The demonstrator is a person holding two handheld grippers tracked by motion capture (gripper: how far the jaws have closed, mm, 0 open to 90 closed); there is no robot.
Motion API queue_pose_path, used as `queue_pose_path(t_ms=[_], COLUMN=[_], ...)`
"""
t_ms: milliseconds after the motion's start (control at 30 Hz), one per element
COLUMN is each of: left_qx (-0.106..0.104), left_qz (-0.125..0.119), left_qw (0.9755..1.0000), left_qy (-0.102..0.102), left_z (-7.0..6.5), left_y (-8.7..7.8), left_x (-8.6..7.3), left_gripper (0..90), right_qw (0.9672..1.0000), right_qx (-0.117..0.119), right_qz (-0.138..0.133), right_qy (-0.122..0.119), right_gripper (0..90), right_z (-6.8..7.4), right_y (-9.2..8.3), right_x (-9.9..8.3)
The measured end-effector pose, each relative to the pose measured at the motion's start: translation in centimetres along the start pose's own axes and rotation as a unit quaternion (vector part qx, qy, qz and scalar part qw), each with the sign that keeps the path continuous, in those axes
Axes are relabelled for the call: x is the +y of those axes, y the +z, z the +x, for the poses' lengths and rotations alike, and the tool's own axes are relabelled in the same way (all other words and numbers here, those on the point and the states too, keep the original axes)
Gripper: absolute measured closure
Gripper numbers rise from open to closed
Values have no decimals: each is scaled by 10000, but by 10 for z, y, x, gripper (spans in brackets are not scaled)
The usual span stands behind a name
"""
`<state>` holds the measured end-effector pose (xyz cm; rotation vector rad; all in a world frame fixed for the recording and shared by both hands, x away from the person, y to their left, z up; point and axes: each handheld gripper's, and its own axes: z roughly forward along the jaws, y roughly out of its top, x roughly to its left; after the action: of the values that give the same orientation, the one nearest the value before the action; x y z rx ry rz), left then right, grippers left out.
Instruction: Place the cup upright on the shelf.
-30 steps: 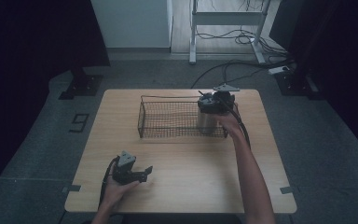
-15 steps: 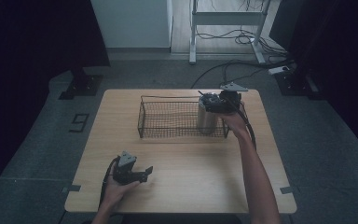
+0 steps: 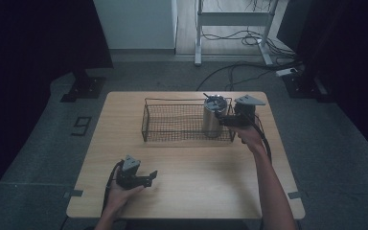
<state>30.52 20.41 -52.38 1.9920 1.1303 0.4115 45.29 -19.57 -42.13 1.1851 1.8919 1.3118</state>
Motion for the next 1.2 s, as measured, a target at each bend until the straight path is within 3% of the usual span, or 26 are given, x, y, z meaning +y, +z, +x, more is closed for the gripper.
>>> queue_pose_path(t_ms=[233, 567, 967, 1200], left_qx=[7, -2, 5, 3], left_qz=[-10, 41, 67, 79], left_qw=[10000, 10000, 10000, 9999], left_qy=[6, 44, 57, 68], left_z=[-1, -3, -6, -7], left_y=[0, 1, 3, 3], left_x=[0, 0, 0, 0], left_gripper=[153, 153, 153, 153], right_qw=[9999, 9998, 9993, 9988], right_qx=[63, 175, 192, 261], right_qz=[-32, -74, 98, 275], right_qy=[-88, -5, 296, 314], right_gripper=[0, 20, 49, 53], right_z=[6, 16, 19, 22], right_y=[-20, -45, -67, -73], right_x=[-14, -45, -96, -121])
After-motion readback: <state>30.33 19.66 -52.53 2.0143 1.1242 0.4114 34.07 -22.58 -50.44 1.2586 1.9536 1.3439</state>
